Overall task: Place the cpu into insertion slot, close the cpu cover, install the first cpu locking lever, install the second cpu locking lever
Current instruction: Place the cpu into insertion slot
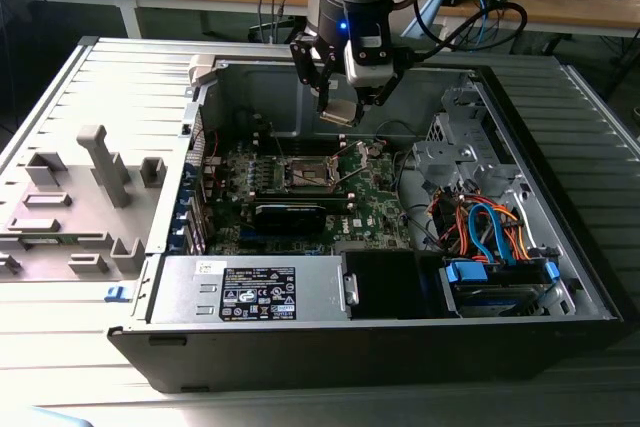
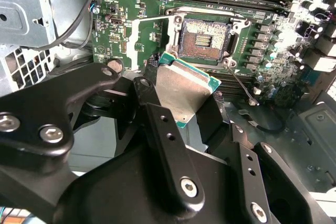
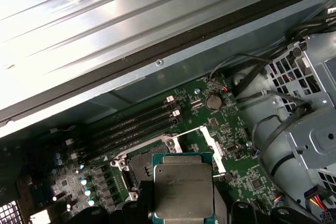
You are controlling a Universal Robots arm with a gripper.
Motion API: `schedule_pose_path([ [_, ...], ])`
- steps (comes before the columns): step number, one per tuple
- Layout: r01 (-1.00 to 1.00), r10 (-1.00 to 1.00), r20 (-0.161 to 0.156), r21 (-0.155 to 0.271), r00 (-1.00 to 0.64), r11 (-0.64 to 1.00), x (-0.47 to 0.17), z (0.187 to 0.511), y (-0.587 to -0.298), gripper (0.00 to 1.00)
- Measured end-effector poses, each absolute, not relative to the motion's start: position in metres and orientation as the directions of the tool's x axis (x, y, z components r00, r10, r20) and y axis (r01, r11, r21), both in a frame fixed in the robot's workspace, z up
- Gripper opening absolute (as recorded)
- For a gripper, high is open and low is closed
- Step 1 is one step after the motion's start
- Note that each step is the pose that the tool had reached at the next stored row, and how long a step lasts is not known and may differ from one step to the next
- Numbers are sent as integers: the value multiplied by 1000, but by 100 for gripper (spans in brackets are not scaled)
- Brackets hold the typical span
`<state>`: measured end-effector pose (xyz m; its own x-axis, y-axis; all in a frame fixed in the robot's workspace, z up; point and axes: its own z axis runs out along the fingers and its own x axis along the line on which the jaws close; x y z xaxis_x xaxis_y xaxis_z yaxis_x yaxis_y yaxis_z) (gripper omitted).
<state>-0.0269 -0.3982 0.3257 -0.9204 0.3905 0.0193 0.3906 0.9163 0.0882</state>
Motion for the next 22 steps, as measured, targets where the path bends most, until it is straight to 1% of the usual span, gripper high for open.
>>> schedule_pose_path([
  [22,412,412,19,88,-911,907,-27,326,-398,55],
])
